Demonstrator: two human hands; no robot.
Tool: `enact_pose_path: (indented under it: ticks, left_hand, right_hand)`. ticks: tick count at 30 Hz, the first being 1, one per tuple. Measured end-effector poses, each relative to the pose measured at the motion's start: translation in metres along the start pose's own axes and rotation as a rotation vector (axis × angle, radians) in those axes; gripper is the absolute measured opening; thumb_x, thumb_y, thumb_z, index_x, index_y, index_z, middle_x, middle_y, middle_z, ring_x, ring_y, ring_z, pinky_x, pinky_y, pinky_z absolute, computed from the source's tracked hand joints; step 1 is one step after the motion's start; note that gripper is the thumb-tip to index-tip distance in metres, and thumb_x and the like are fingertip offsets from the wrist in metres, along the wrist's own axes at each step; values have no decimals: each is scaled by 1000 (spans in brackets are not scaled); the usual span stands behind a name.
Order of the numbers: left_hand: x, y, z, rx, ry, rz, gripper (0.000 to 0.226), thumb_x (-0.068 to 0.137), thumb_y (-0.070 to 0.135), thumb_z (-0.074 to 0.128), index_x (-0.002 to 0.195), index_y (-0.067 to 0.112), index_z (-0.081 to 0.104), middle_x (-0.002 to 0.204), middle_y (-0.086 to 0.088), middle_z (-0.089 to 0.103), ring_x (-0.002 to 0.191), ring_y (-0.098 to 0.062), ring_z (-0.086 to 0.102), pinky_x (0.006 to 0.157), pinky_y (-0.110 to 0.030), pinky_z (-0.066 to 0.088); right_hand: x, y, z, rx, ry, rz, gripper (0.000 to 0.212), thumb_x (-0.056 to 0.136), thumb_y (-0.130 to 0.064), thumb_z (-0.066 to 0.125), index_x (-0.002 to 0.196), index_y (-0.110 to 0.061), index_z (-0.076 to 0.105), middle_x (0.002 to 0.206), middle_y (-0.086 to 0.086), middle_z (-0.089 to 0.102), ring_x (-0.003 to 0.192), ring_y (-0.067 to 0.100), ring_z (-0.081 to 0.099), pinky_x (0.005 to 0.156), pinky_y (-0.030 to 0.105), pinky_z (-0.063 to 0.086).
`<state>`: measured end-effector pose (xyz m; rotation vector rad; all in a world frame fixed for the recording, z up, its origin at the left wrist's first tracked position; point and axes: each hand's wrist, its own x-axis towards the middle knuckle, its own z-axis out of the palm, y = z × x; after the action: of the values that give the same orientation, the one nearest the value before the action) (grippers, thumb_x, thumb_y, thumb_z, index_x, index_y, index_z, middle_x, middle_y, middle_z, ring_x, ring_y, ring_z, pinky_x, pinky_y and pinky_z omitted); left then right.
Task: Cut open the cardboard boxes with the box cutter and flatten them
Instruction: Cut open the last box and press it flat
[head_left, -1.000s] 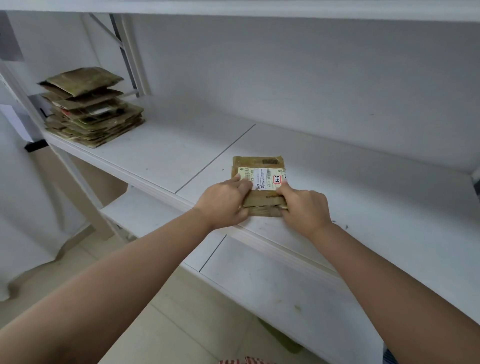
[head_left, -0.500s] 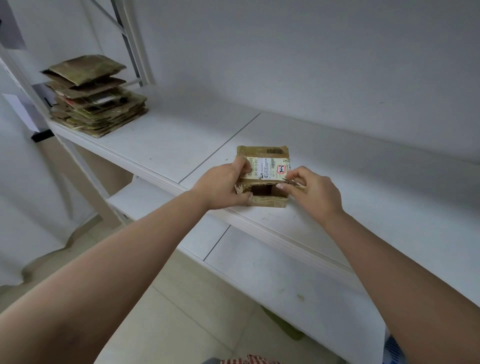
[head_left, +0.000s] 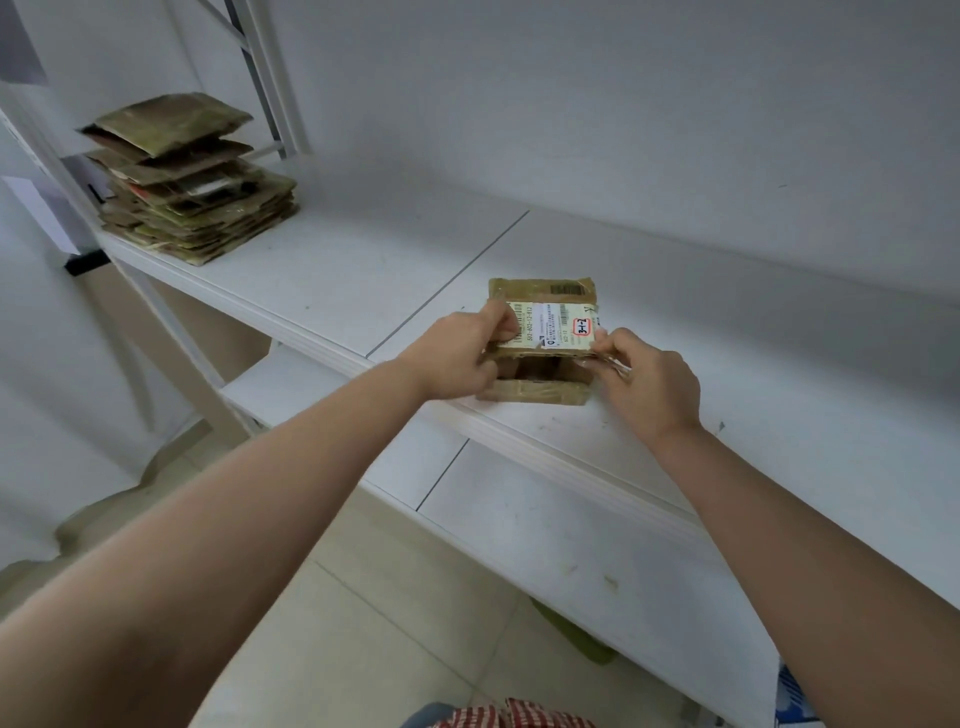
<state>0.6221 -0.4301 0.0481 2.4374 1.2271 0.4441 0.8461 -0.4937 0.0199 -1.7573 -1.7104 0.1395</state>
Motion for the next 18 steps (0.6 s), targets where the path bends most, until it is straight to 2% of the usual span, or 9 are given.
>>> enact_pose_path:
  ticks: [2,4,7,9,11,13,16,18]
  left_hand:
    - [4,-7,-14,-41,-67,-4,38,81,-1,52,116,10,44,127,-1,62,121,-11,55,78,-9,40]
    - [4,-16,-26,-66,-123,-16,32,84,-2,52,113,12,45,126,2,63,120,-10,55,70,-3,36]
    - [2,-21,-30,-64,-188,3,40,79,3,55,116,14,43,130,7,59,112,-9,58,69,-1,33]
    - [-2,-19,-27,-127,-185,-8,45,75,20,58,118,16,43,130,7,58,116,-4,55,78,-9,40]
    - [-3,-16,-21,-159,-70,-20,42,80,39,63,114,20,46,122,6,63,114,-7,57,81,-23,48]
    - [2,-13,-17,-128,75,-72,37,86,49,63,109,24,48,108,5,67,99,-11,62,76,-27,48]
    - [8,-8,-9,69,245,-58,39,86,47,63,115,23,51,99,5,67,88,-16,64,74,-33,50]
    - [11,-3,-4,222,353,76,36,88,38,62,121,25,55,109,4,62,89,-19,64,70,-34,53]
  right_hand:
    - [2,-4,0,3,-2,15,25,88,-41,63,100,-19,66,90,4,72,74,29,60,56,26,33]
    - [3,-8,2,17,-2,36,28,86,-45,63,99,-20,66,89,3,72,75,27,60,56,26,33]
    - [4,-10,2,107,31,79,33,83,-48,66,102,-22,67,101,-3,73,84,21,65,58,26,41]
    - [6,-13,1,169,59,108,33,81,-51,66,98,-23,67,104,-6,72,91,16,66,61,26,46]
    - [8,-17,1,201,85,140,33,80,-51,67,96,-22,66,102,-5,72,94,14,66,61,24,45]
    - [11,-21,4,212,128,196,36,78,-51,69,96,-20,64,102,-4,72,95,14,64,63,24,43]
    - [17,-24,8,194,170,238,43,77,-50,72,103,-19,57,105,-8,69,99,15,63,68,28,45]
    - [20,-24,11,169,159,228,46,78,-48,72,107,-19,52,105,-11,67,98,17,62,70,32,47]
